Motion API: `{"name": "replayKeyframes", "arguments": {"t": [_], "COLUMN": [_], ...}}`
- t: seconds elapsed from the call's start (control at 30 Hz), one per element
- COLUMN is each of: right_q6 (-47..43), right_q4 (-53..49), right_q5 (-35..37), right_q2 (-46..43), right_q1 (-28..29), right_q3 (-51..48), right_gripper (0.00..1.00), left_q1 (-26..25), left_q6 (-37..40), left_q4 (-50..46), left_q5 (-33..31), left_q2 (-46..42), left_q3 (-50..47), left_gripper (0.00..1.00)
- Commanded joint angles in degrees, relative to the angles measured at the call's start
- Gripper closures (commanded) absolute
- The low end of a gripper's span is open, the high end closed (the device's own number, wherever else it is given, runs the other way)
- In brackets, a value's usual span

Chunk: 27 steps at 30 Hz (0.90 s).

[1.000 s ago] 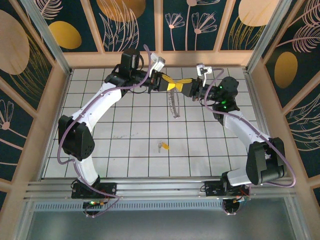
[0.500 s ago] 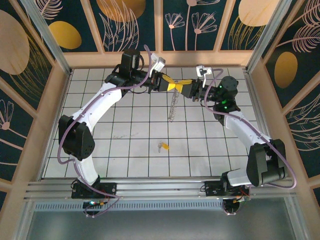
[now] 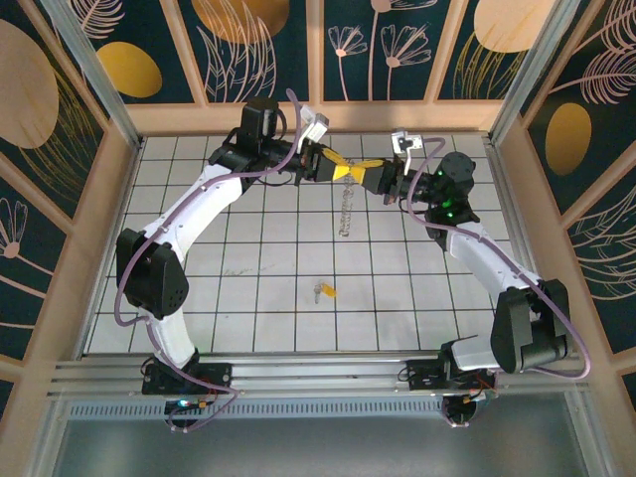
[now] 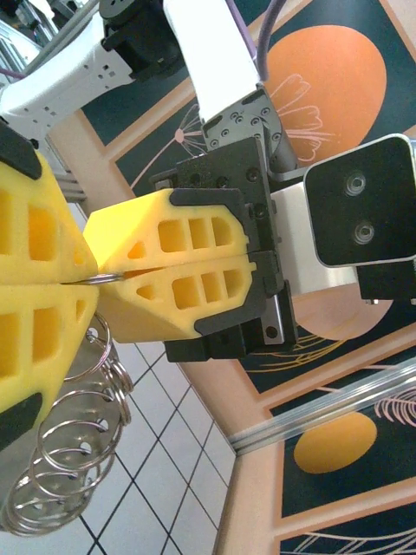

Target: Put the keys on the keyring

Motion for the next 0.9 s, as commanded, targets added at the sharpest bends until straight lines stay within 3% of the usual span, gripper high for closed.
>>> {"name": "replayKeyframes", "arguments": {"t": [0.0,0.03,0.13,0.3,0.57,0.87], "right_q6": [0.87,1.41,3.61,7.45,16.72,22.39], "right_q4": [4.59,5.95,10.88,19.84,36.03,47.40], "right_q5": [1.78,2.24,3.39,6.05,12.60,18.82], "right_q2": [-1.73,-1.78,-1.76,-1.48,-0.22,3.19], "right_q1": [-0.87,-0.94,-1.32,-1.58,-1.51,1.45], "right_q3": [-1.06,-1.17,-1.74,-3.86,-6.18,-4.08], "right_gripper": [1.00,1.00,1.00,1.00,1.00,1.00], "left_q1": [-0.23,-0.23,-0.23,-0.23,-0.23,-0.23], "left_q6": [-2.17,-4.00,-8.89,-16.30,-23.86,-38.90], "left_q4": [5.29,7.23,12.96,21.63,32.81,52.13], "left_q5": [-1.97,-4.15,-12.02,-20.28,-20.58,-18.08], "left_q2": [-1.28,-1.91,-4.23,-8.00,-11.96,-10.93], "left_q3": [0.58,-0.28,-3.75,-9.29,-15.98,-21.22], "left_gripper": [0.88,0.80,0.68,0.56,0.52,0.50]}}
